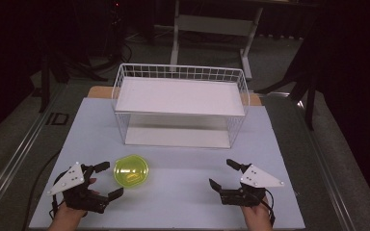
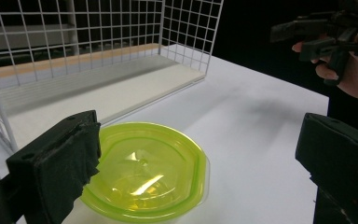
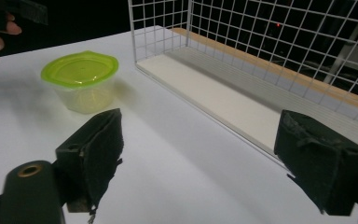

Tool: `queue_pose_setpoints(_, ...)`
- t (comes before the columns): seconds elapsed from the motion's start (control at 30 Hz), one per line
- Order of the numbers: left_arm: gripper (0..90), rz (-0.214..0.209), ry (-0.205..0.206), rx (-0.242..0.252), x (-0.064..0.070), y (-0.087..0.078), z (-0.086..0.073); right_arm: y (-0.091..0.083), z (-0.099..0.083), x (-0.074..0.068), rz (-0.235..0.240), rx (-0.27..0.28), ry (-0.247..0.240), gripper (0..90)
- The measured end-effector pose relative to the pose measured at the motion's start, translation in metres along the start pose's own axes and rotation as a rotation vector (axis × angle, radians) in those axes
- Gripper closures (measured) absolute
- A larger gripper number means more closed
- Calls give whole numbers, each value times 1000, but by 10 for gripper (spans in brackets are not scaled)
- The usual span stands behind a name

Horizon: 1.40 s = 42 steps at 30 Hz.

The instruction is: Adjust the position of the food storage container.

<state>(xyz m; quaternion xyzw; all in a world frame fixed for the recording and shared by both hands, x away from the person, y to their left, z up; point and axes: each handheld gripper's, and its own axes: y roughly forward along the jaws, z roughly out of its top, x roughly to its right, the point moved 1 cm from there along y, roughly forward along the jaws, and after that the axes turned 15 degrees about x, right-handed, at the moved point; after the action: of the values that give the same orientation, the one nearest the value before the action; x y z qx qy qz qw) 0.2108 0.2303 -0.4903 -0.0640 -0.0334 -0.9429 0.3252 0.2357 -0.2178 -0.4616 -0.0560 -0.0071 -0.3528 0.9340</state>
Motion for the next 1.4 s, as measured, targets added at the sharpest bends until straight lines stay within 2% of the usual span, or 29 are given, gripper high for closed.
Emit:
queue_pose_setpoints(0.1,9,-4,-7,-13,1,0,0,0,1,0,7,2,4,134)
queue_pose_setpoints(0.13,9,-7,-20,-37,2,0,3,-1,1,-1,10,8,2,132)
queue_pose_setpoints(0.17,9,-3,-15,-32,5,0,5,-1,3,-3,13,1,-5,132)
queue_pose_setpoints(0.23,9,-24,-38,-15,7,-1,8,-2,6,-5,14,26,-7,133)
queue_pose_setpoints(0.33,9,-35,-52,11,12,-2,14,-3,8,-8,13,48,-6,137)
queue_pose_setpoints(0.43,9,-27,-56,26,16,-3,22,-4,9,-10,15,67,-7,137)
queue_pose_setpoints(0.57,9,-30,-21,-6,16,-1,28,-4,11,-11,-11,74,-29,135)
queue_pose_setpoints(0.63,9,-36,-40,-15,13,-1,30,-4,11,-11,-26,77,-31,135)
queue_pose_setpoints(0.73,9,7,-29,-26,9,-1,32,-3,11,-10,-32,77,-25,135)
queue_pose_setpoints(0.8,9,-7,-30,-31,3,-3,32,-2,11,-10,-32,79,-21,134)
queue_pose_setpoints(0.93,10,66,-31,-95,-11,-7,29,0,10,-10,-30,76,-11,134)
queue_pose_setpoints(1.03,139,109,-22,-109,-21,-15,23,1,9,-11,-29,70,-1,135)
queue_pose_setpoints(1.07,192,109,-21,-116,-23,-16,21,2,8,-11,-26,69,-3,135)
queue_pose_setpoints(1.13,312,119,-10,-166,-29,-20,14,3,8,-12,-20,67,2,135)
queue_pose_setpoints(1.2,395,120,-16,-190,-32,-24,7,3,8,-13,-21,62,-4,135)
queue_pose_setpoints(1.23,473,127,-13,-207,-33,-25,3,3,8,-13,-23,63,-9,135)
queue_pose_setpoints(1.3,555,124,-32,-250,-36,-26,-4,3,8,-14,-25,63,-16,135)
queue_pose_setpoints(1.33,615,124,-32,-250,-36,-26,-4,3,8,-14,-25,63,-16,135)
queue_pose_setpoints(1.37,672,124,-38,-271,-38,-26,-7,4,8,-14,-21,66,-13,135)
queue_pose_setpoints(1.4,672,122,-41,-286,-40,-26,-10,4,8,-14,-21,66,-13,135)
